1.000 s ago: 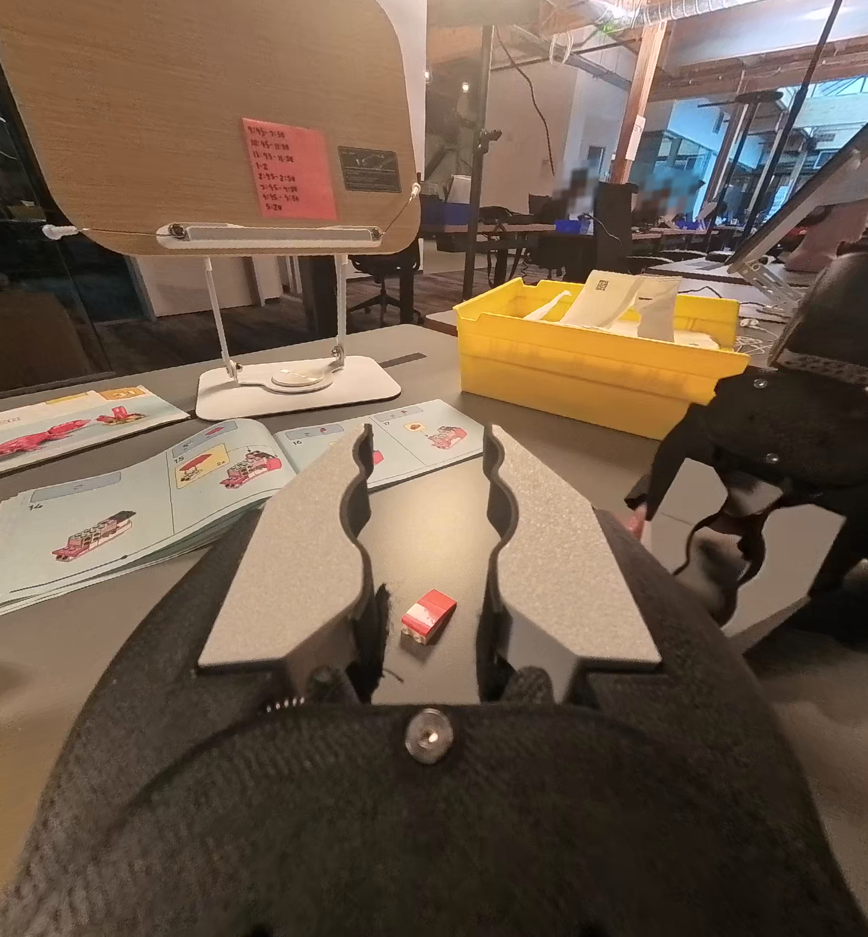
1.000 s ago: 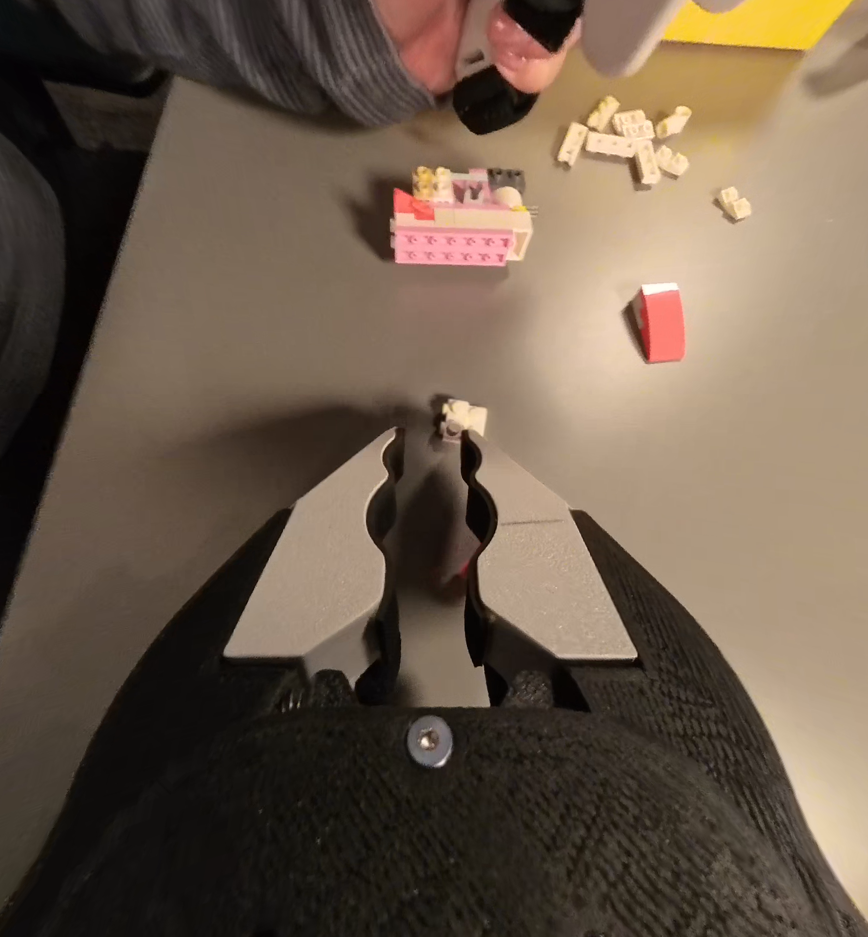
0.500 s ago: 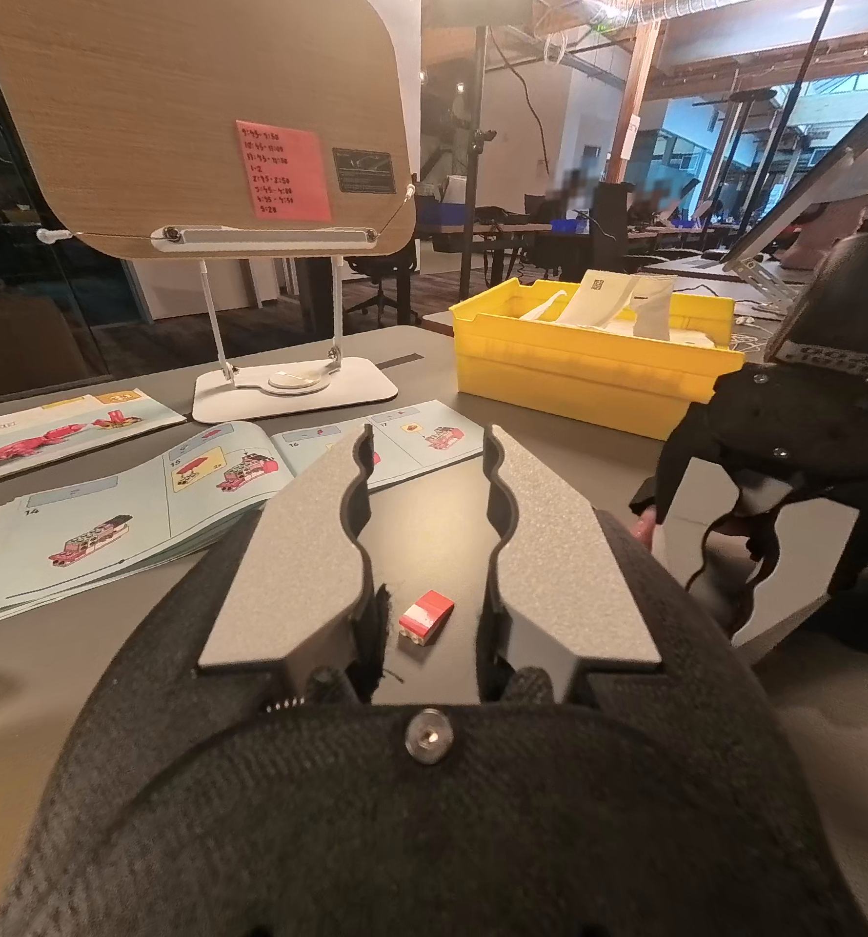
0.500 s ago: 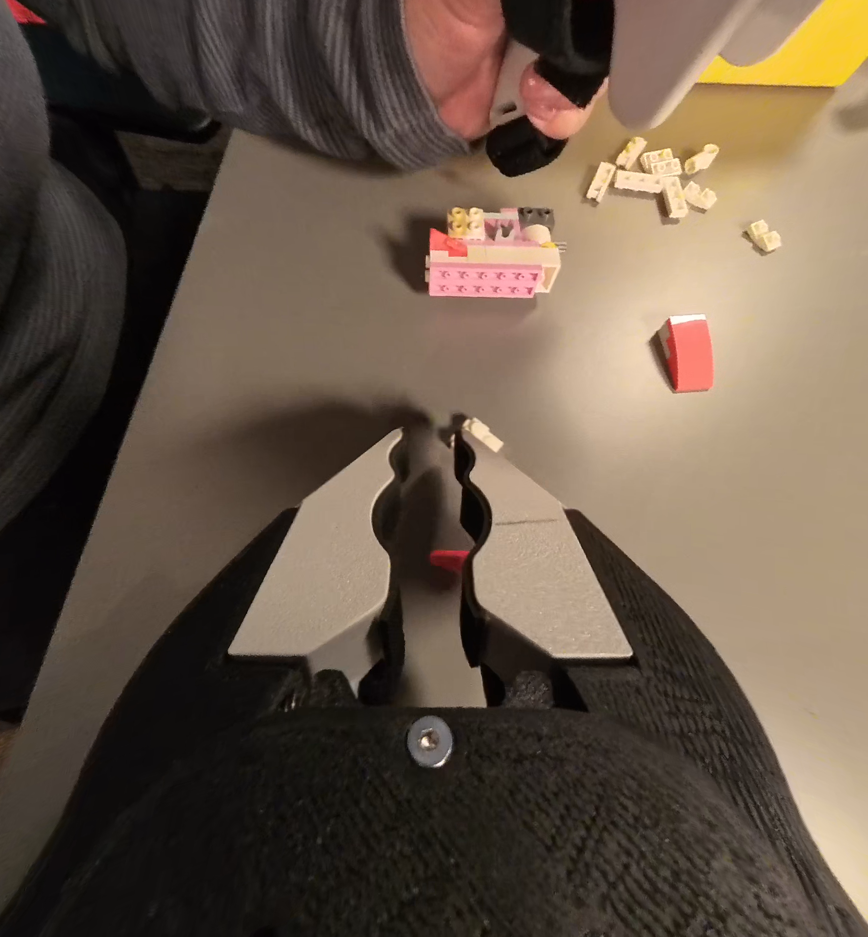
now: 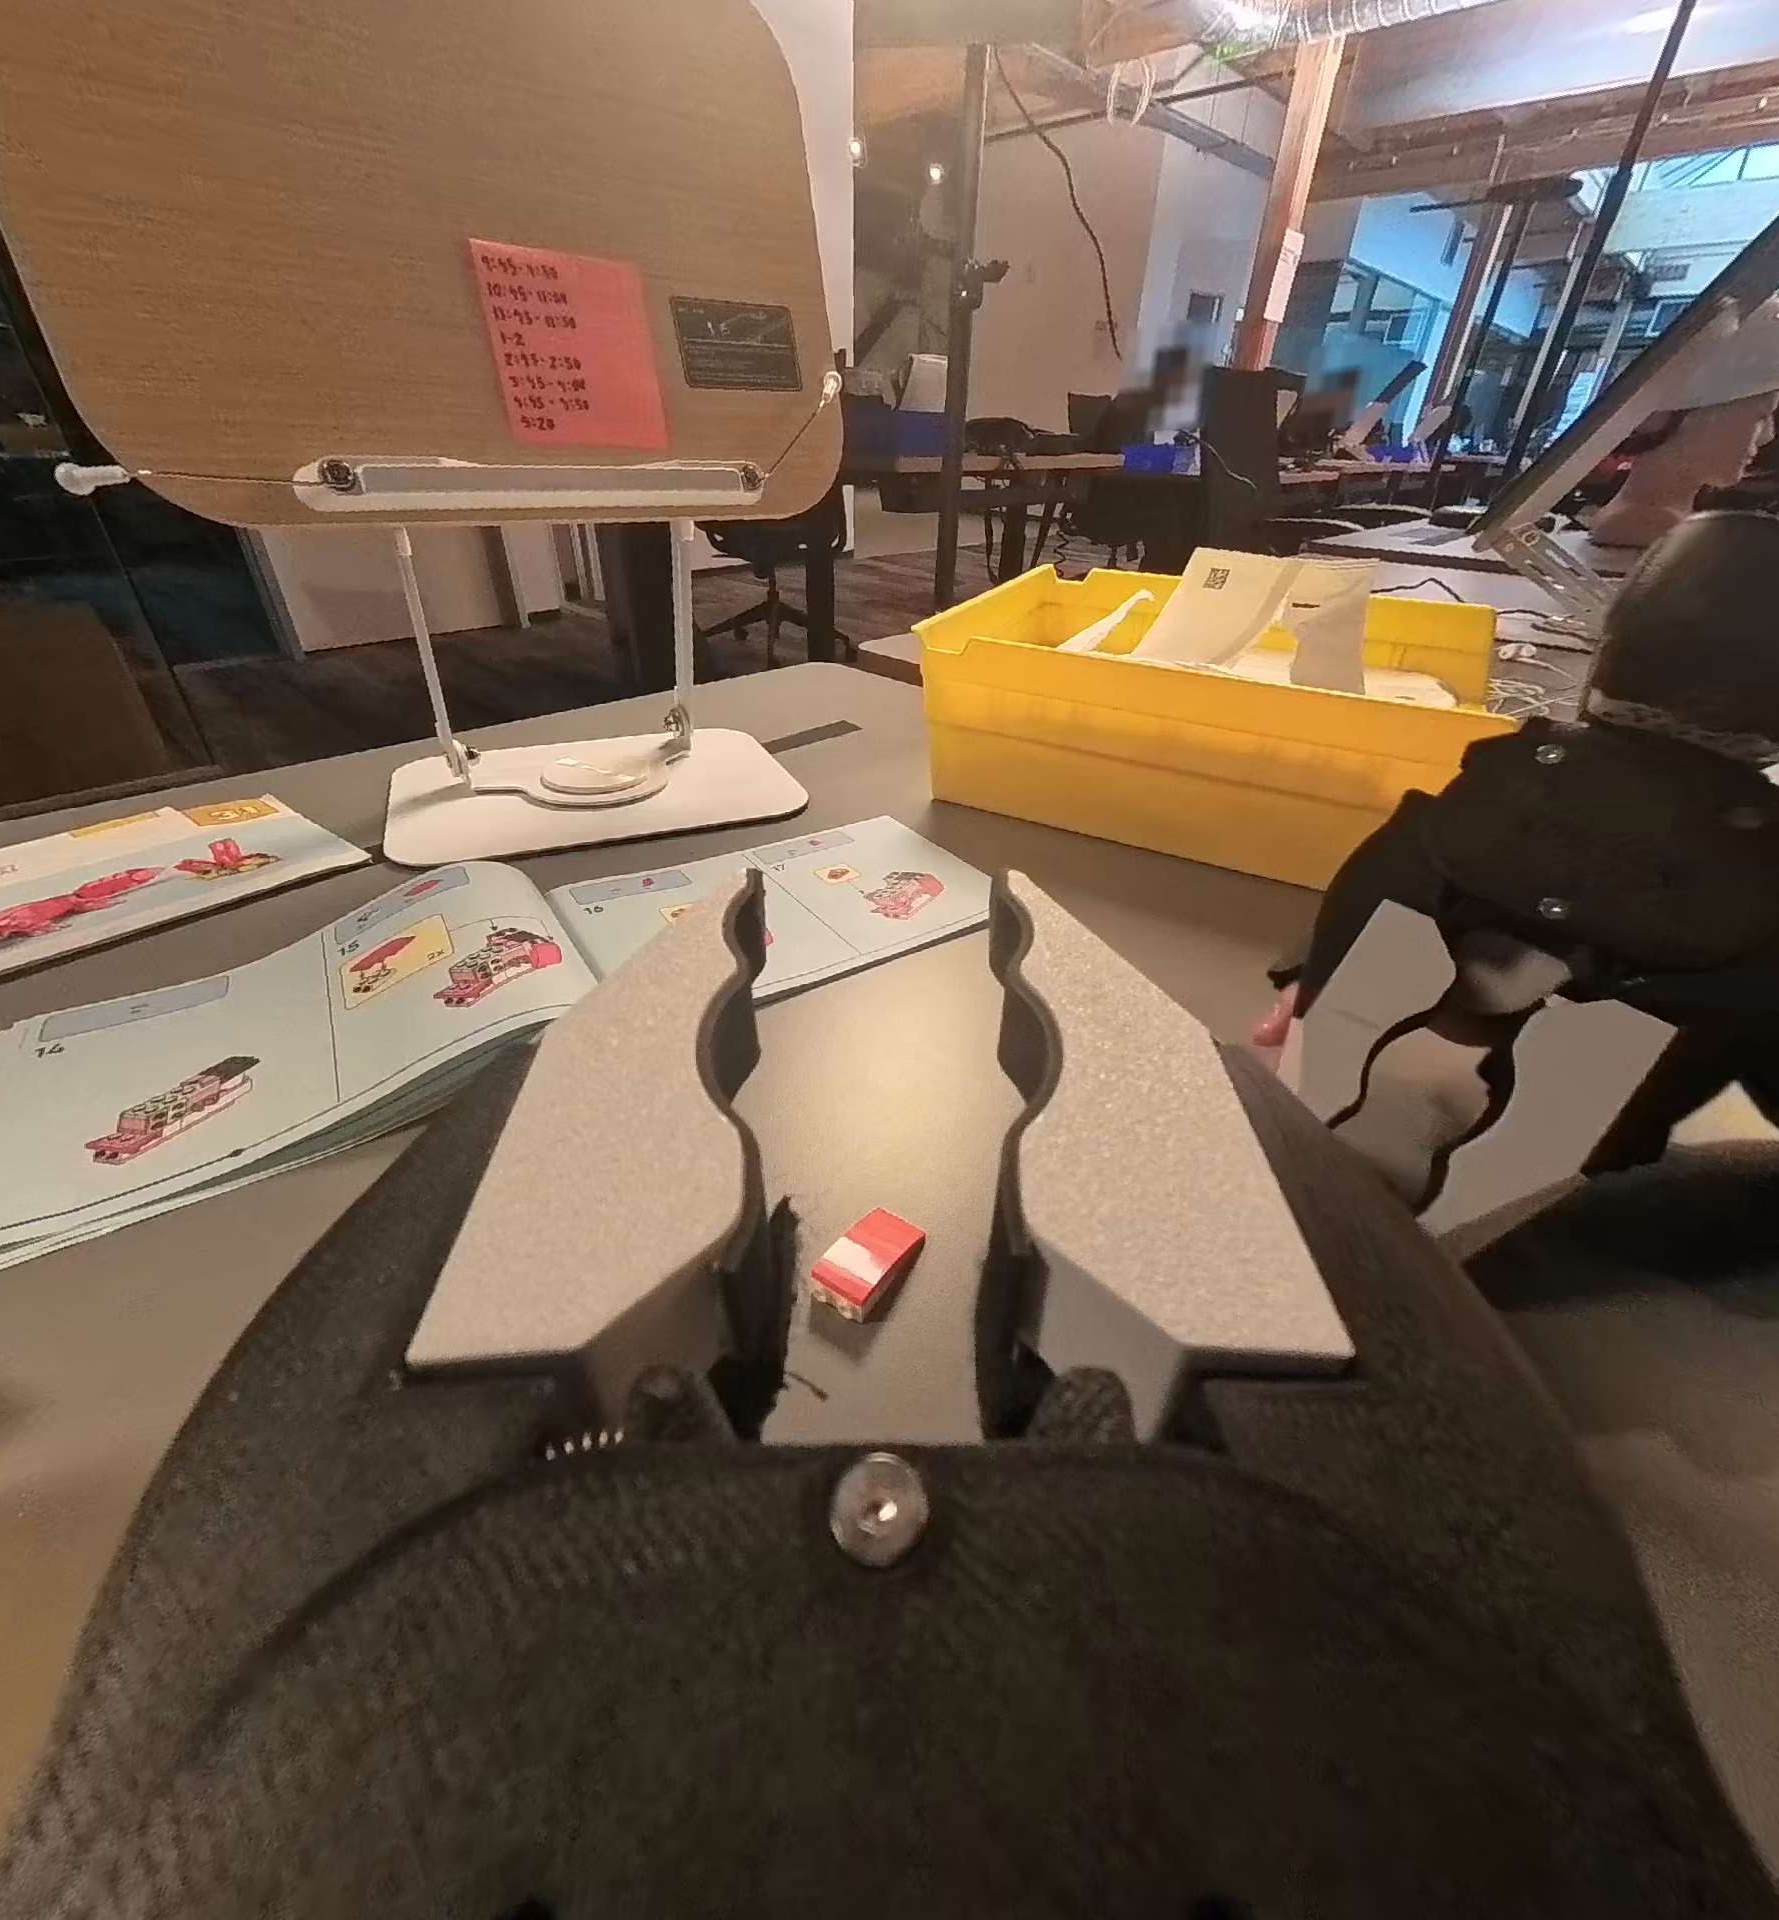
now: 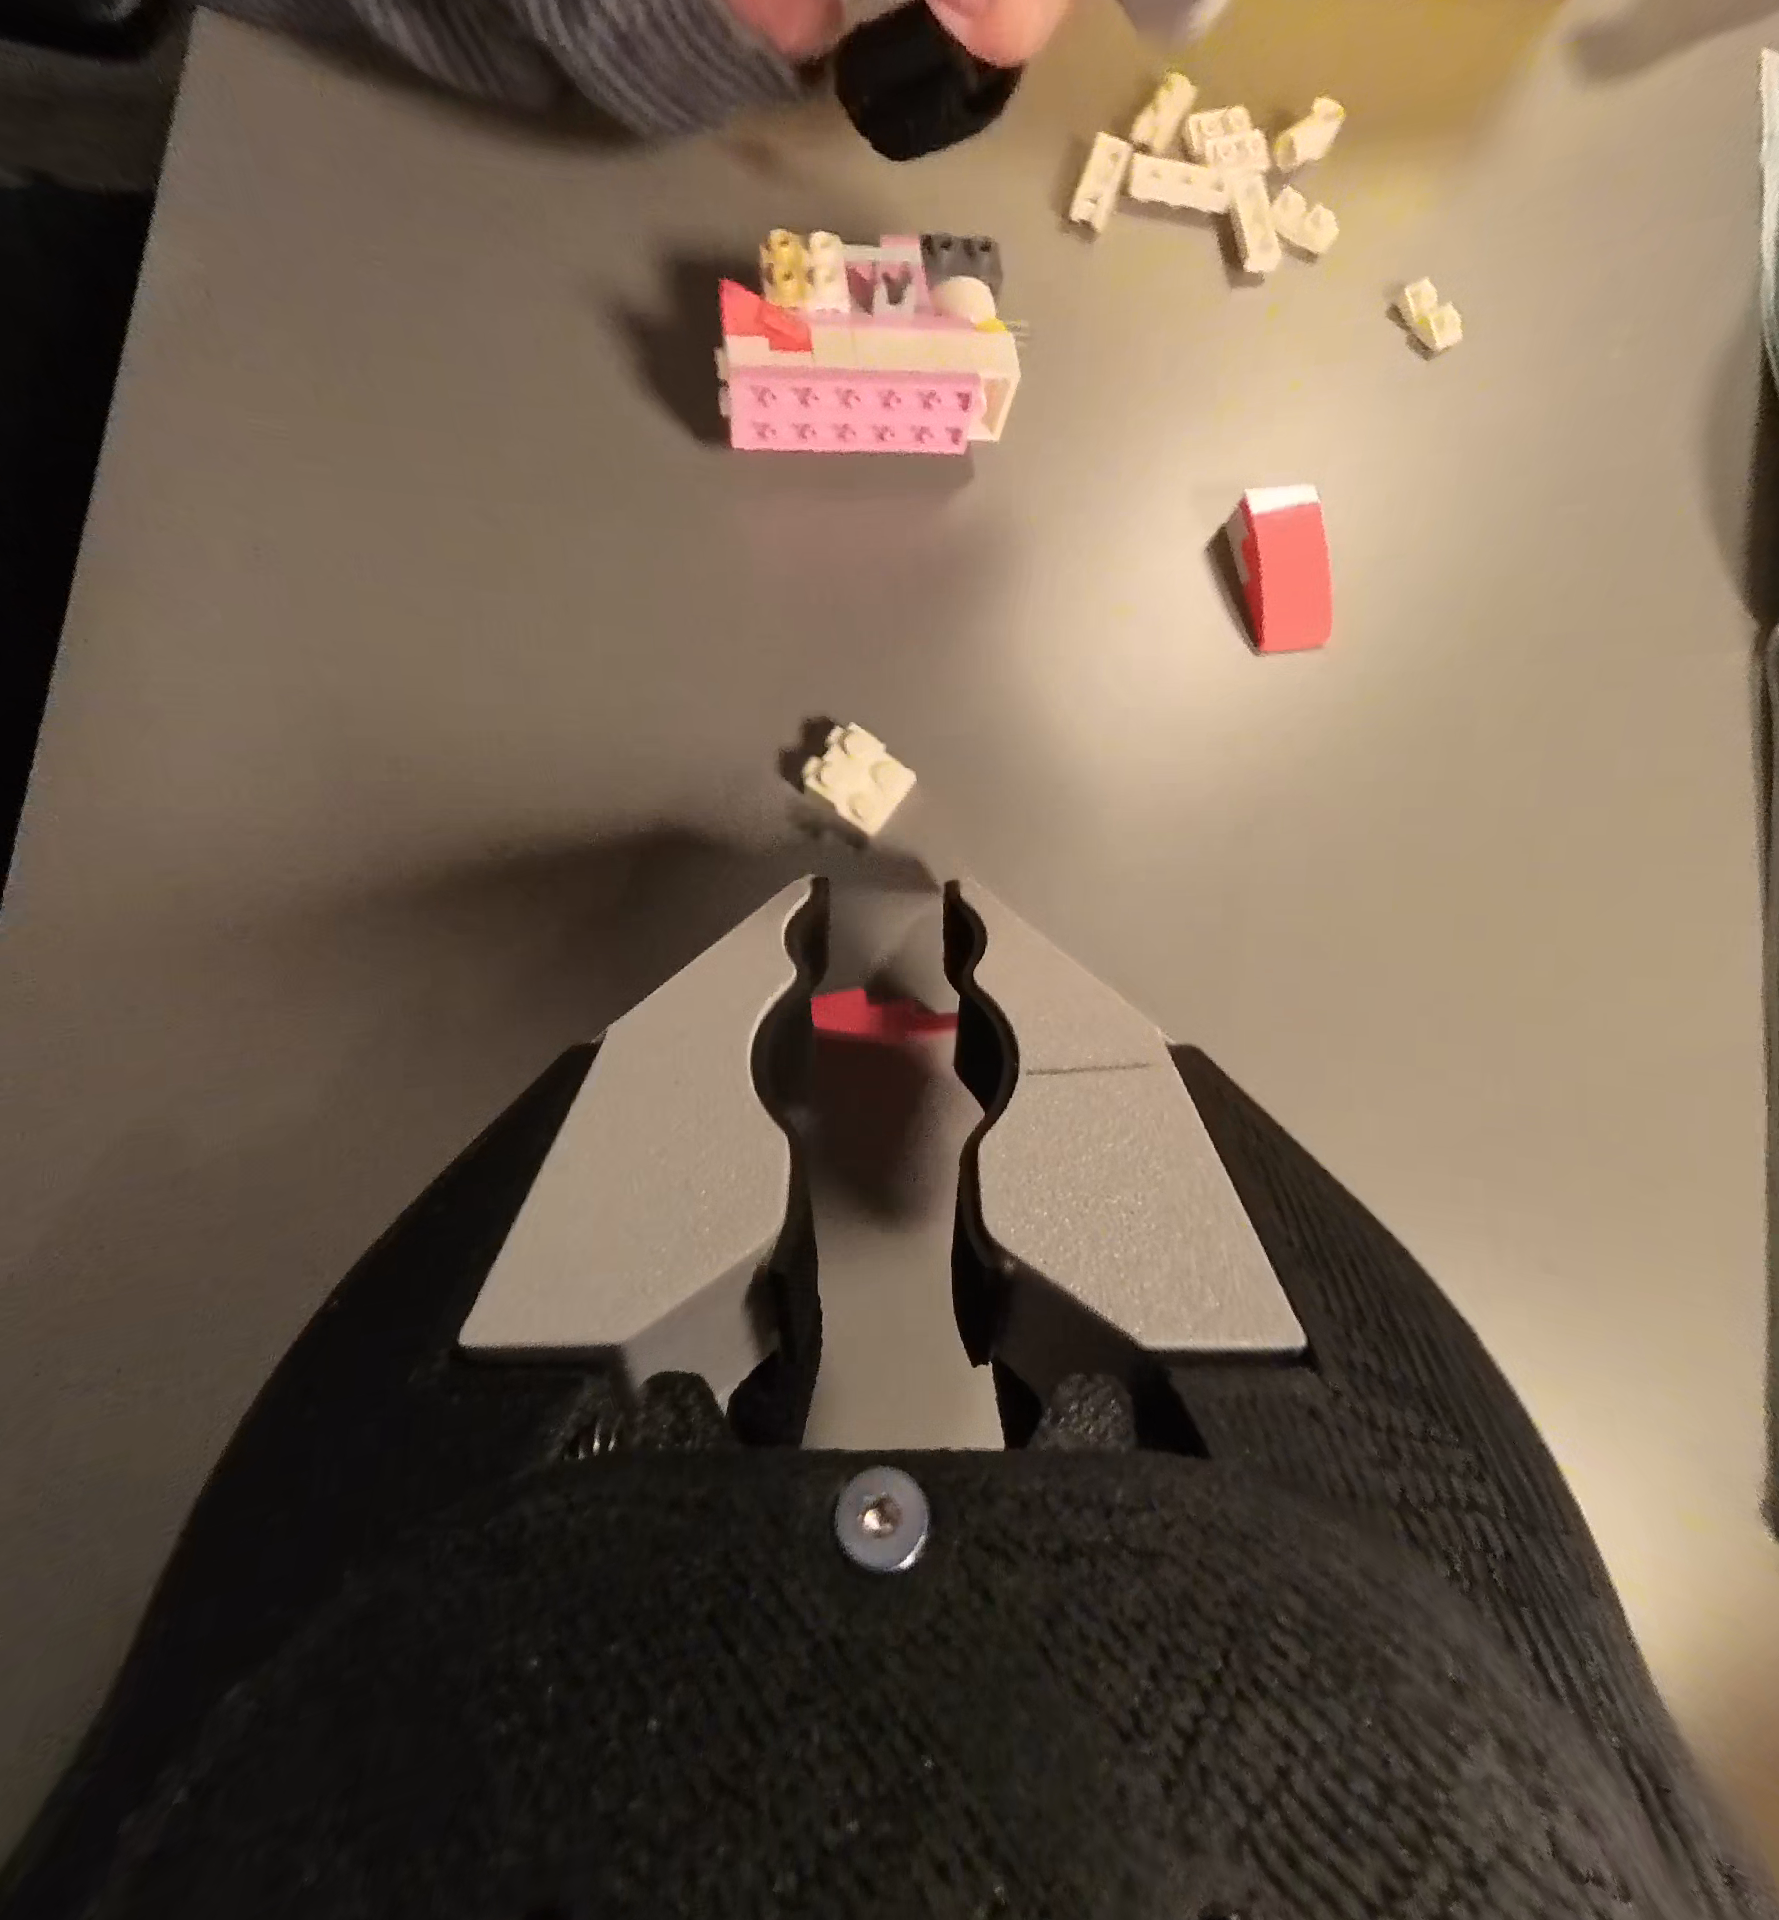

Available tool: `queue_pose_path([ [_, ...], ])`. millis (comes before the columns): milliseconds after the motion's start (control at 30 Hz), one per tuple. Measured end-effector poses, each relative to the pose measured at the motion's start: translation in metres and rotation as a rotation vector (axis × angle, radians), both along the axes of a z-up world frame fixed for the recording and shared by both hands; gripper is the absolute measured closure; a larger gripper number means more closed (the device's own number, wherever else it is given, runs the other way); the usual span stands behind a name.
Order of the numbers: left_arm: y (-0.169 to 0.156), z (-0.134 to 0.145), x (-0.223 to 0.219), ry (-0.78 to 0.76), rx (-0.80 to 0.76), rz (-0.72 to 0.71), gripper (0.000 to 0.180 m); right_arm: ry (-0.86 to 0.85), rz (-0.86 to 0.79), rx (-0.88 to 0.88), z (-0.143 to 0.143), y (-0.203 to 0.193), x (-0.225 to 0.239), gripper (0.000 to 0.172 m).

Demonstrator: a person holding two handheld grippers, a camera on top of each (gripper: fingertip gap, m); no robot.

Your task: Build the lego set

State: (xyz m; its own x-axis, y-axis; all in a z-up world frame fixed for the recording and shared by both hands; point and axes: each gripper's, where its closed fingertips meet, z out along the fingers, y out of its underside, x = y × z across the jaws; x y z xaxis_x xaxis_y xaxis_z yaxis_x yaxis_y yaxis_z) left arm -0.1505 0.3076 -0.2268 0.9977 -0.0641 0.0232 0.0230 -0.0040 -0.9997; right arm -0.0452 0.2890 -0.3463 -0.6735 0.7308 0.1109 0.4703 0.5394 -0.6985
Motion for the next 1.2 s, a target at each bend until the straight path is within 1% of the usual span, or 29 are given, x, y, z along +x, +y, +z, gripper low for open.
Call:
queue_pose_path([
  [133,0.000,0.000,0.001,-0.003,0.000,-0.003,0.138,0.013,-0.072,0.016,0.001,0.017,-0.004,0.152],
  [167,0.000,0.000,0.001,-0.003,0.000,-0.004,0.138,0.028,-0.065,0.008,0.003,0.016,-0.004,0.152],
  [267,0.000,0.001,0.002,-0.004,0.001,-0.008,0.138,0.079,0.012,-0.065,0.016,-0.008,-0.007,0.152],
  [333,0.000,0.001,0.002,-0.003,0.002,-0.009,0.138,0.074,0.039,-0.056,0.013,-0.016,-0.007,0.151],
  [500,-0.001,0.003,0.003,-0.001,0.008,-0.011,0.138,0.009,0.033,-0.041,0.002,-0.023,-0.007,0.148],
  [600,-0.001,0.004,0.003,0.000,0.011,-0.013,0.138,-0.029,0.066,-0.072,0.003,-0.030,0.000,0.159],
  [633,-0.001,0.004,0.004,0.000,0.012,-0.014,0.138,-0.026,0.072,-0.087,0.006,-0.032,0.001,0.160],
  [667,-0.001,0.004,0.004,-0.001,0.011,-0.017,0.138,-0.009,0.067,-0.093,0.009,-0.032,-0.001,0.158],
  [733,-0.001,0.004,0.005,-0.002,0.010,-0.022,0.138,0.022,0.060,-0.098,0.011,-0.031,-0.004,0.148],
  [800,-0.001,0.004,0.006,0.000,0.008,-0.027,0.138,0.009,0.058,-0.095,0.007,-0.030,-0.006,0.139],
  [867,-0.001,0.004,0.009,0.009,0.008,-0.041,0.138,-0.021,0.066,-0.079,-0.001,-0.031,-0.004,0.139],
  [900,-0.001,0.005,0.011,0.015,0.010,-0.052,0.138,-0.020,0.076,-0.089,0.000,-0.033,-0.003,0.146],
  [967,-0.003,0.007,0.020,0.039,0.016,-0.105,0.138,-0.019,0.088,-0.074,-0.001,-0.033,-0.002,0.158],
  [1033,-0.006,0.007,0.041,0.086,0.010,-0.244,0.137,-0.011,0.062,-0.059,0.000,-0.028,-0.005,0.158],
  [1100,-0.013,-0.004,0.067,0.153,-0.058,-0.421,0.133,0.019,0.011,-0.093,0.006,-0.019,-0.010,0.158],
  [1200,-0.023,-0.030,0.092,0.253,-0.196,-0.568,0.132,0.084,-0.056,-0.220,0.028,-0.004,-0.015,0.158],
])
